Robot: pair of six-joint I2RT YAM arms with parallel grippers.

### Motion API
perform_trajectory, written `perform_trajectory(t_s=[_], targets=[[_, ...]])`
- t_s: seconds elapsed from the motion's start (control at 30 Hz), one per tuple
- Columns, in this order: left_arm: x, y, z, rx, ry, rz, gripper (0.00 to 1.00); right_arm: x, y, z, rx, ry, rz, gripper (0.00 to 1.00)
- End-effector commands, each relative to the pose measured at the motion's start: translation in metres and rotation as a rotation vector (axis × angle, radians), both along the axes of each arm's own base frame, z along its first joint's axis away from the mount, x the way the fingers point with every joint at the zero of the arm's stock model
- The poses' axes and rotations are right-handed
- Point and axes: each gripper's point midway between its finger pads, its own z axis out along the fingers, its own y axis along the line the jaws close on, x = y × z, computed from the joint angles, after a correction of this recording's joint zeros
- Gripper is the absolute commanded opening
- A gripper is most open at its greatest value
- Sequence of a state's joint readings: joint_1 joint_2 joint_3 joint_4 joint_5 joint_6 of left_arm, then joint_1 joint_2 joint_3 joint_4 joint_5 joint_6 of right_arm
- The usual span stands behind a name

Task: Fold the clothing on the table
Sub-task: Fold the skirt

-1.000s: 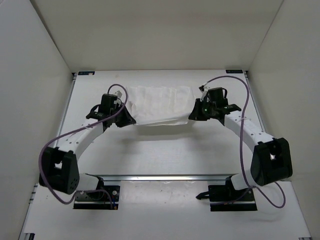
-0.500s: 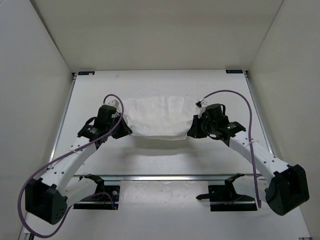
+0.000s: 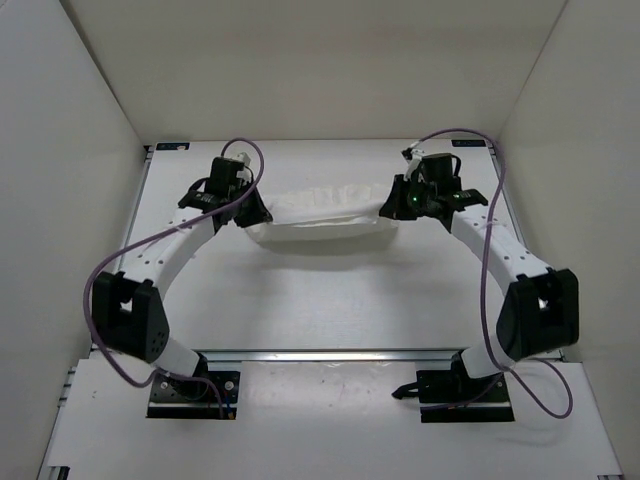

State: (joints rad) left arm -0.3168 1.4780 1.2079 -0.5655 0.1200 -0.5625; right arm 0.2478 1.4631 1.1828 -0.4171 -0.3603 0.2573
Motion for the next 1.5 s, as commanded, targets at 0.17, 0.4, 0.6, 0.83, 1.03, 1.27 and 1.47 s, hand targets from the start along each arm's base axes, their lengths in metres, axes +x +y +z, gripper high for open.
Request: perform_trajectory(t_s=[0.17,0.4,0.6,0.83,1.03,1.27,1.47], targets=[[0.040,0.019,-0.016,0.022,0.008,0.049,0.00,0.045,0.000,-0.021,-0.025,0.035,0.013,0.00],[0.055,0.026,-0.015,0.009,-0.014,0.046,0.00,0.074,0.009,-0.021,-0.021,0.036,0.034,0.00],[0.040,0.023,-0.012,0.016,-0.035,0.022,0.00,0.070,0.026,-0.022,-0.039,0.034,0.072,0.01],[-0.019,0.010,-0.039,-0.016,0.043,-0.025,0.00,0.011,0.041,-0.045,-0.092,0.083,0.121,0.00],[-0.064,0.014,-0.045,-0.010,0.059,-0.041,0.00,-0.043,0.039,-0.063,-0.127,0.115,0.130,0.00],[-0.107,0.024,-0.027,0.005,0.040,-0.051,0.00,-0.088,0.033,-0.045,-0.128,0.082,0.104,0.00],[-0.087,0.017,0.018,-0.020,-0.026,-0.056,0.00,-0.074,0.030,0.003,-0.091,0.004,0.080,0.00]])
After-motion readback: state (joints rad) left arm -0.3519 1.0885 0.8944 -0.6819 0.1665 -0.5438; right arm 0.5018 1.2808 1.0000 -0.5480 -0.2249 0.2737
